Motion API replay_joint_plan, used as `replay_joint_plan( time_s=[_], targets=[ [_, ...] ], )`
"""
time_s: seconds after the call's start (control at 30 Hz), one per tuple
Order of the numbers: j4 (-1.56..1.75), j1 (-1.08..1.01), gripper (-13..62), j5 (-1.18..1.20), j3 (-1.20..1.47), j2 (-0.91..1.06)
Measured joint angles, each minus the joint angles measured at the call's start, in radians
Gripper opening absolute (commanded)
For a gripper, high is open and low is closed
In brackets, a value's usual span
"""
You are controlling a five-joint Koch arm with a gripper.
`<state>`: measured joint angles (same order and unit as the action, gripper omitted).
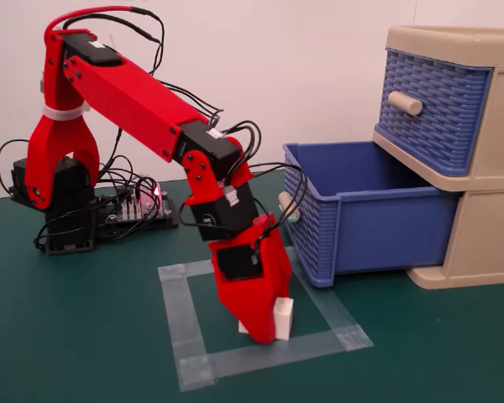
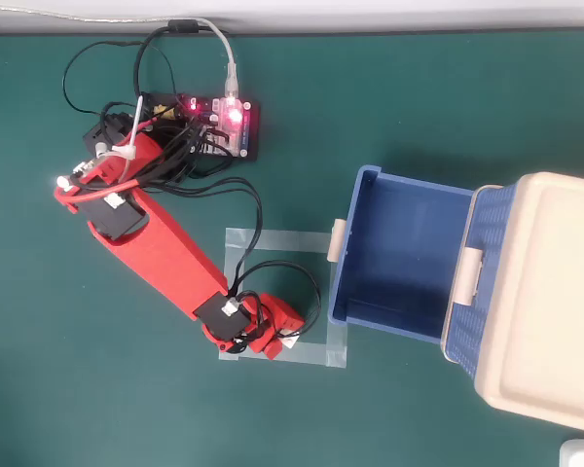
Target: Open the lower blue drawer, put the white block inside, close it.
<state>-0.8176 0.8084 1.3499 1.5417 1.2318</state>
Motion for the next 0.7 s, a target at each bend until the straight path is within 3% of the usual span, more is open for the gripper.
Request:
replay_joint_plan(
  time_s=[0.03,0.23,0.4,0.47,0.53,0.57,0.7],
  targets=[
    [0.002,-0.006,-8.0,0.006,0.0,0.0],
    [-0.009,-0.072,-8.2,0.029,0.066,0.072],
    [-0.101,-0.086,-8.2,0.166,0.095,0.413],
    [-0.129,-0.052,-8.2,0.371,0.092,0.586],
    [-0.129,0.034,-8.2,0.604,0.081,0.635],
    [-0.129,0.129,-8.2,0.805,0.044,0.634],
    [-0.129,0.394,-8.2,1.226,-0.094,0.522]
  ],
)
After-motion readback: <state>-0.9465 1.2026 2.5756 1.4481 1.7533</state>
